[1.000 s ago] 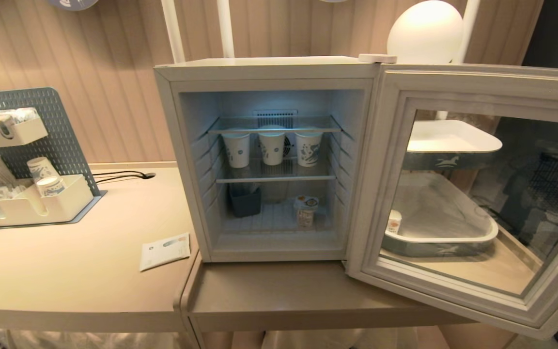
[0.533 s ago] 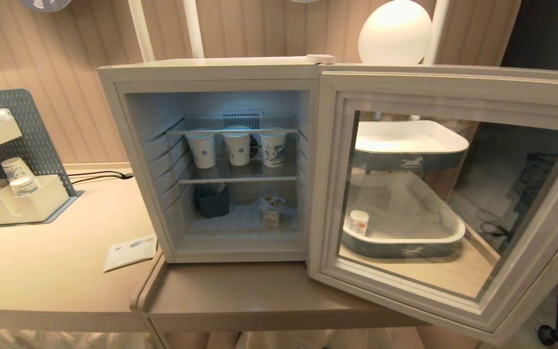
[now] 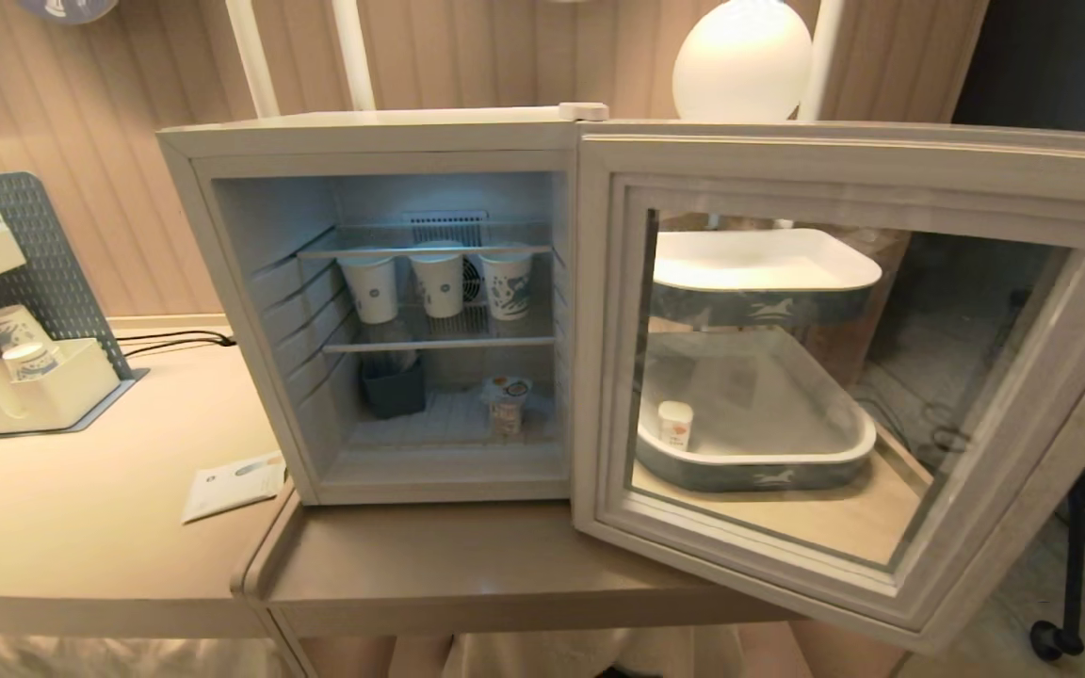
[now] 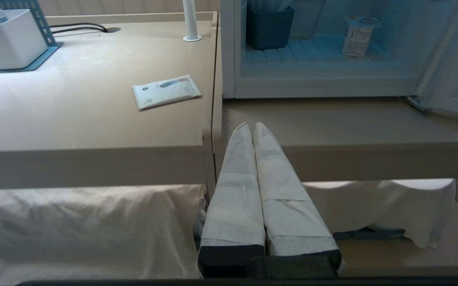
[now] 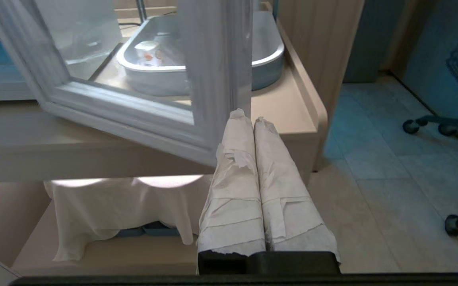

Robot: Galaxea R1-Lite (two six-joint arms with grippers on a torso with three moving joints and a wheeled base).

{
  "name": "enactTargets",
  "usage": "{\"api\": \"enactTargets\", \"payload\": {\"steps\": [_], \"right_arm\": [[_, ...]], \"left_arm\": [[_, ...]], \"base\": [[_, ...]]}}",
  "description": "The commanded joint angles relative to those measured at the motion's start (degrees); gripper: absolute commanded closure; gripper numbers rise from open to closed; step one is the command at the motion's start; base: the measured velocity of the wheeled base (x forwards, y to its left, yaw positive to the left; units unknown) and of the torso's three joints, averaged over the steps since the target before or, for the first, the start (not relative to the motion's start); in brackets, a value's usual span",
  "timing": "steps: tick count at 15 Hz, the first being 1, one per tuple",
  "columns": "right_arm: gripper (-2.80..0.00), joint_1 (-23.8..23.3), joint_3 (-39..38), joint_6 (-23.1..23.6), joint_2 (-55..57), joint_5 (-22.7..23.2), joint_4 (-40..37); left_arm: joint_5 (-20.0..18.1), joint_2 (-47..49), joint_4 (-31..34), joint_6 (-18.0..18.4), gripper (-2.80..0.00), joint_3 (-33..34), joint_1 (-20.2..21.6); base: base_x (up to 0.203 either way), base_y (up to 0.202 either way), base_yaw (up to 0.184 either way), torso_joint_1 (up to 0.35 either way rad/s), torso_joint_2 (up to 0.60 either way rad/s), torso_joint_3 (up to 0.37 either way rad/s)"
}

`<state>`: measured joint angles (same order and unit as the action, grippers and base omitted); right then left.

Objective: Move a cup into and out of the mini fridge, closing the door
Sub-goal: Close the freezer door

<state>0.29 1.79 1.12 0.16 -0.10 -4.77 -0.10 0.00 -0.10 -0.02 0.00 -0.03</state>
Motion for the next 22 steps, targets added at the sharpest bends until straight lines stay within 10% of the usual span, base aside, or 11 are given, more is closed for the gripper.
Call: {"api": "enactTargets", "payload": {"steps": [1,12,16,22], "right_arm": [[0.0,-0.03,-0.01,0.02,0.11,0.01,0.02],[0.0,0.1,0.47,-1.18,8.14,-0.03,0.05],[0.0,-0.66,16.92,-15.63,35.99,-1.15,5.68],[0.0,-22.83,48.27,-24.71,80.29,8.65,16.66]], "left_arm": [[0.01,-0.09,-0.02,-0.01,0.0,0.04,-0.06],[0.01,-0.09,-0.07,-0.06,0.0,0.09,-0.06],[0.04,-0.09,0.01,-0.15,0.0,0.01,-0.06],[0.07,-0.09,0.01,-0.06,0.0,0.07,-0.06]], "base": [[-0.235,0.0,-0.001,0.001,0.0,0.012],[-0.037,0.0,-0.001,0.0,0.0,0.001],[0.0,0.0,0.0,0.0,0.0,0.0],[0.0,0.0,0.0,0.0,0.0,0.0]]}}
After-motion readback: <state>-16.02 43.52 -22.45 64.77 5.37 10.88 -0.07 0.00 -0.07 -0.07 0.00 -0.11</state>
